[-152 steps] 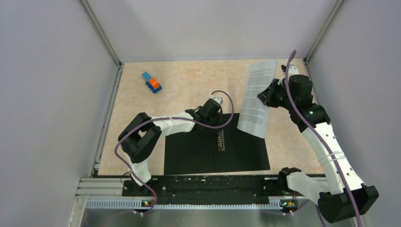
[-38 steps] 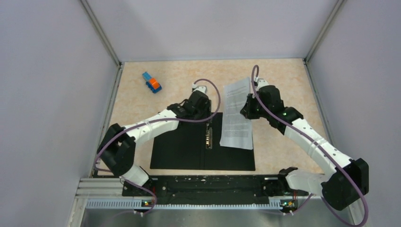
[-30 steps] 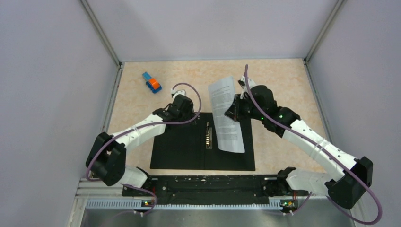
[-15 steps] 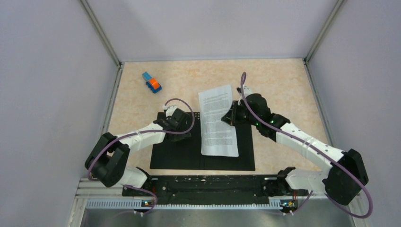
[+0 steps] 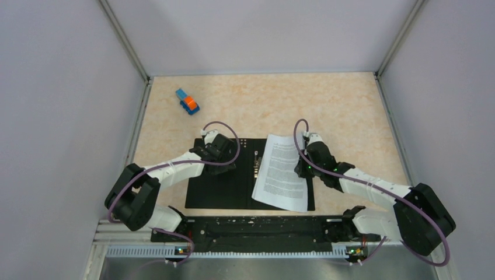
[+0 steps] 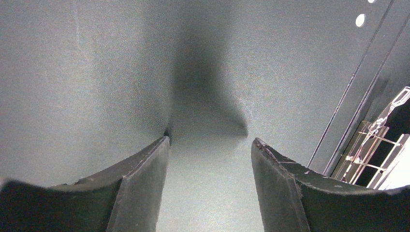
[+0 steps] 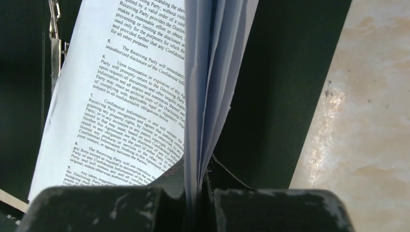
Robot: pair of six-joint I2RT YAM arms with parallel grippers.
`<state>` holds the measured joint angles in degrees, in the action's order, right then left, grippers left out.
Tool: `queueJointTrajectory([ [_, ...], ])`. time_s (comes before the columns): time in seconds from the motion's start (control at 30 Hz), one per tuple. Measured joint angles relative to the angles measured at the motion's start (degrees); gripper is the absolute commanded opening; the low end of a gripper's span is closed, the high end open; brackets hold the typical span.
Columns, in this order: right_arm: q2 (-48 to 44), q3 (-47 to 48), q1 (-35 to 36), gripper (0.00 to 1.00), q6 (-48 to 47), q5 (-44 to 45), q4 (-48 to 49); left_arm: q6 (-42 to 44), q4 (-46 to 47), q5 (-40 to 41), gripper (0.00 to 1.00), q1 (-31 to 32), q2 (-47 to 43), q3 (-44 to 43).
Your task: Put the files into the folder
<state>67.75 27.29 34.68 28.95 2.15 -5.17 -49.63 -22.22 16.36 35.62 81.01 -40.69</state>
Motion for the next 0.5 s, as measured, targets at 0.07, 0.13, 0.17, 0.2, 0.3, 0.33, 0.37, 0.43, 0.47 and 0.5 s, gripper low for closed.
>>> queueJointTrajectory([
  [0.07,-1.9,-2.2,0.0,0.00,0.0,0.6,1.3,0.0,0.0,0.0,0.68,0.0,0.0,0.0],
  [0.13,-2.8,-3.3,0.0,0.00,0.0,1.0,2.1,0.0,0.0,0.0,0.68,0.0,0.0,0.0],
  [0.17,-3.0,-3.6,0.0,0.00,0.0,1.2,2.5,0.0,0.0,0.0,0.68,0.0,0.0,0.0],
  [0.2,-3.1,-3.7,0.0,0.00,0.0,1.3,2.8,0.0,0.0,0.0,0.68,0.0,0.0,0.0],
  [0.3,-3.2,-3.7,0.0,0.00,-0.7,1.4,3.4,0.0,0.0,0.0,0.68,0.0,0.0,0.0],
  [0.33,-3.3,-3.7,0.0,0.00,-1.0,1.5,3.4,0.0,0.0,0.0,0.68,0.0,0.0,0.0],
  [0.37,-3.3,-3.7,0.0,0.00,-1.4,1.5,3.4,0.0,0.0,0.0,0.68,0.0,0.1,0.0],
  [0.43,-3.4,-3.7,0.0,0.00,-2.2,1.5,3.4,0.1,0.0,0.0,0.68,0.0,0.1,0.0],
  [0.47,-3.6,-3.7,0.0,0.00,-2.5,1.5,3.2,0.1,0.0,0.0,0.68,0.0,0.1,0.0],
  [0.5,-3.8,-3.7,0.0,0.00,-2.9,1.5,3.0,0.2,0.0,0.0,0.68,0.0,0.1,0.0],
])
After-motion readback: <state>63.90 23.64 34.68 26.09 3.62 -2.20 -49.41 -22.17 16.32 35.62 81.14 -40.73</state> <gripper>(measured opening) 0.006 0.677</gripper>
